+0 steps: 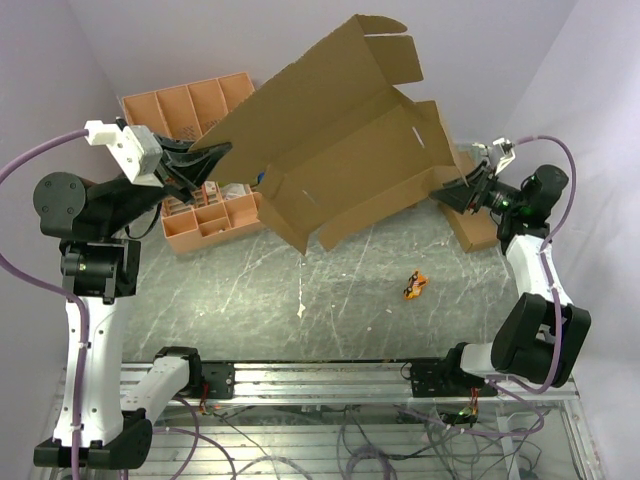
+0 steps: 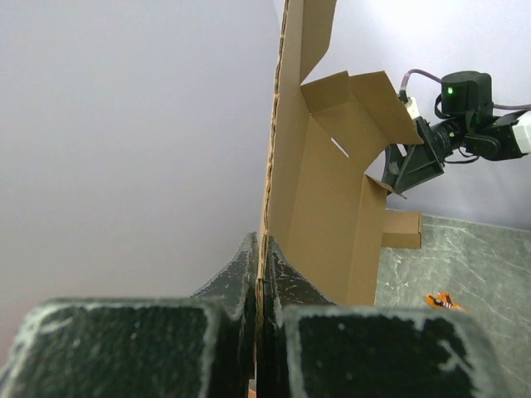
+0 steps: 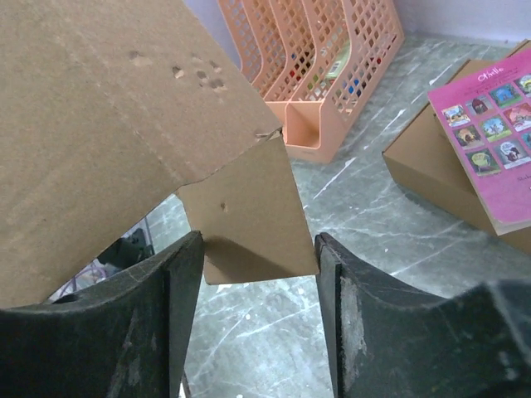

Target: Fold the paper box

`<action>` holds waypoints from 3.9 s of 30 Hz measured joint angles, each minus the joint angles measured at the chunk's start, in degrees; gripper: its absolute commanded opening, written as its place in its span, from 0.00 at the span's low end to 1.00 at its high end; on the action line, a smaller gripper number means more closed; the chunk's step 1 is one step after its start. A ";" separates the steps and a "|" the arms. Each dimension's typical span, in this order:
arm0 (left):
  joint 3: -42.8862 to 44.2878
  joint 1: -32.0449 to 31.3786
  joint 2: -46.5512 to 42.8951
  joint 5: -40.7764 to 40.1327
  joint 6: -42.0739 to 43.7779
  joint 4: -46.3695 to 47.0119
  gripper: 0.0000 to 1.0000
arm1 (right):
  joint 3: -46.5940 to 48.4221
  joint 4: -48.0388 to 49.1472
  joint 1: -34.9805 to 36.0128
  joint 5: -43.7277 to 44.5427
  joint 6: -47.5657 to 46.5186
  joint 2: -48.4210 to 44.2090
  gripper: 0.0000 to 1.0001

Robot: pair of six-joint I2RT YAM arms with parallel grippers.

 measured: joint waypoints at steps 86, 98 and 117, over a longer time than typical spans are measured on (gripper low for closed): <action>-3.32 0.02 1.68 3.67 -15.87 18.62 0.07 | -0.66 57.55 0.07 4.76 55.69 15.26 0.00; -3.78 0.02 2.47 2.38 -15.23 17.18 0.07 | -1.44 54.90 -0.20 1.66 46.95 13.84 0.41; -5.99 0.11 0.92 3.50 -5.27 7.08 0.07 | 20.90 -48.04 -5.46 10.88 -58.75 -3.41 0.98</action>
